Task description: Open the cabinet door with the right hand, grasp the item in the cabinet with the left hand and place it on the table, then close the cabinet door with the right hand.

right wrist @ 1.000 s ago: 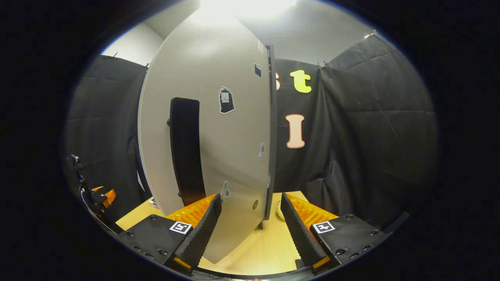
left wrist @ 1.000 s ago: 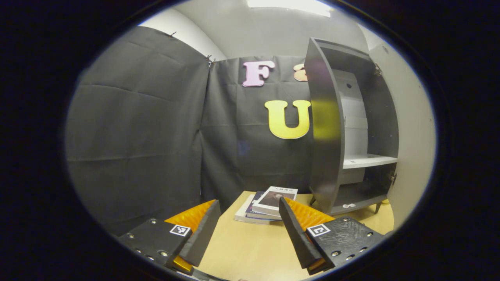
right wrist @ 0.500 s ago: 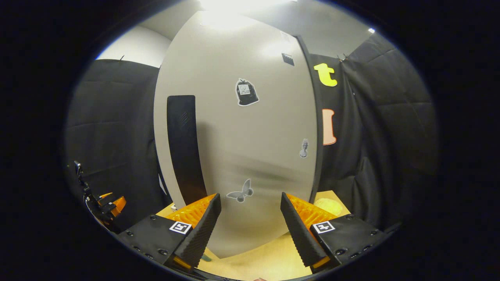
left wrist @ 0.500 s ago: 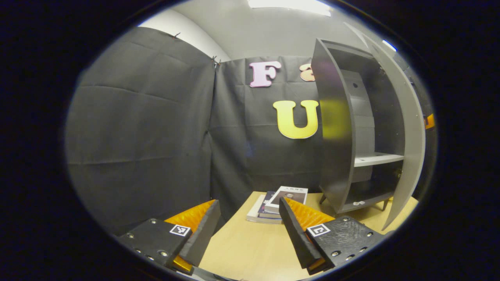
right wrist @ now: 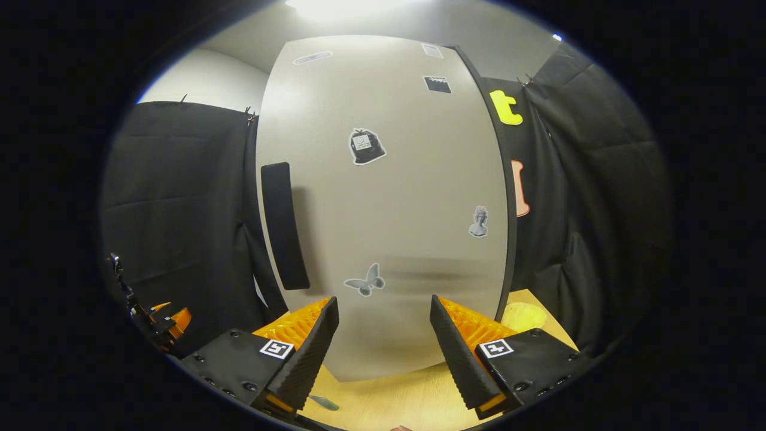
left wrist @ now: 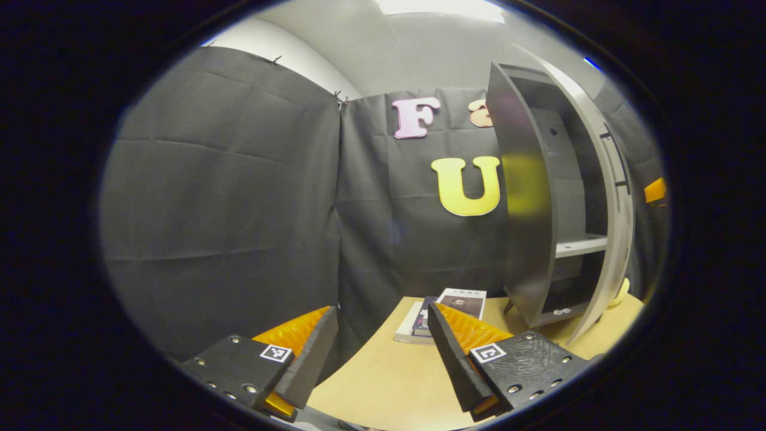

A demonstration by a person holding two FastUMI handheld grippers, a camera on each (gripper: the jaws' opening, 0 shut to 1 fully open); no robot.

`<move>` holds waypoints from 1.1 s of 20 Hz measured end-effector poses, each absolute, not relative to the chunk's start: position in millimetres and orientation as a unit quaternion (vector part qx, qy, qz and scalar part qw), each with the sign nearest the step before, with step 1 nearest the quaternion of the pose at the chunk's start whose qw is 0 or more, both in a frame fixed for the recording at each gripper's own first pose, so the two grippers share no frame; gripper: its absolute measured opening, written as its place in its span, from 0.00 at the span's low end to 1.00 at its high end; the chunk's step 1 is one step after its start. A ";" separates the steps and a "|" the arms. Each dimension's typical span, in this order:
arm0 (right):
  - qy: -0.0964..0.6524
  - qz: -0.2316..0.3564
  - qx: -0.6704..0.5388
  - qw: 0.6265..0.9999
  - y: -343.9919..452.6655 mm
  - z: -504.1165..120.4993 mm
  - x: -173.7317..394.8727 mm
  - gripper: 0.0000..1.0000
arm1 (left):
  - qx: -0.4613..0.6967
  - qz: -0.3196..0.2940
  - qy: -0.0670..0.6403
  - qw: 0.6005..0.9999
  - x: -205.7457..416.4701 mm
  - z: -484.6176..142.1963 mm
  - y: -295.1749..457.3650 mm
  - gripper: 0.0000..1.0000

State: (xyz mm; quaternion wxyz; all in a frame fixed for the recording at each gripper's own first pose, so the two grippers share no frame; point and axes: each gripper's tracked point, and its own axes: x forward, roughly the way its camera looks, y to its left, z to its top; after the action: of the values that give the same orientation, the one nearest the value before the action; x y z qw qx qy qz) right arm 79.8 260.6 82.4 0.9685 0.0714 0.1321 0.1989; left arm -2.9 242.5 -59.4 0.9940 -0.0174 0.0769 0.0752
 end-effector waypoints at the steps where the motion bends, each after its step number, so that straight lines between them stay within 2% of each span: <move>1: 0.131 0.200 0.072 0.968 255.2 82.1 79.4 0.93 | -0.016 0.075 0.077 0.994 -3.2 -56.9 235.9 0.90; 5: 0.125 0.196 0.063 0.971 217.2 83.4 81.7 0.92 | -0.011 0.068 0.071 0.995 -2.6 -39.0 198.4 0.91; 6: 0.123 0.194 0.060 0.971 205.6 84.5 81.6 0.96 | -0.011 0.064 0.066 0.996 -2.2 -31.0 186.3 0.92; 7: 0.120 0.192 0.057 0.972 193.9 85.0 80.9 0.96 | -0.011 0.060 0.060 0.996 -1.4 -22.3 173.8 0.92; 9: 0.115 0.183 0.053 0.975 167.6 86.7 81.8 0.96 | -0.008 0.051 0.050 0.997 0.0 -7.3 149.0 0.90; 10: 0.113 0.180 0.052 0.976 154.0 87.7 82.0 0.92 | -0.008 0.046 0.046 0.998 2.5 0.1 135.3 0.90; 13: 0.106 0.168 0.052 0.979 112.6 88.8 84.5 0.92 | -0.011 0.034 0.034 0.999 7.3 15.9 94.9 0.91; 14: 0.104 0.162 0.052 0.980 98.9 88.9 86.0 0.96 | -0.011 0.030 0.032 0.999 8.3 21.1 82.2 0.91; 17: 0.095 0.150 0.052 0.983 60.8 86.3 87.1 0.96 | -0.003 0.024 0.024 0.999 11.3 35.6 43.9 0.91; 18: 0.092 0.148 0.052 0.983 49.0 84.8 88.4 0.92 | 0.001 0.024 0.022 0.999 12.9 38.0 33.1 0.91; 19: 0.088 0.147 0.053 0.984 39.2 83.4 90.7 0.96 | 0.004 0.024 0.020 1.000 11.7 42.3 21.4 0.92; 22: 0.083 0.146 0.055 0.984 16.9 72.6 94.1 0.96 | 0.012 0.023 0.018 0.999 6.1 50.4 -12.9 0.90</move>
State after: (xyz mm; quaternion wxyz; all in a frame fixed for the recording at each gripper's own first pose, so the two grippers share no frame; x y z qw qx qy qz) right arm 94.1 16.9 72.6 0.9843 0.0546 0.0828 0.1461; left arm 6.1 -12.9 50.4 0.9995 0.0116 0.0185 0.0235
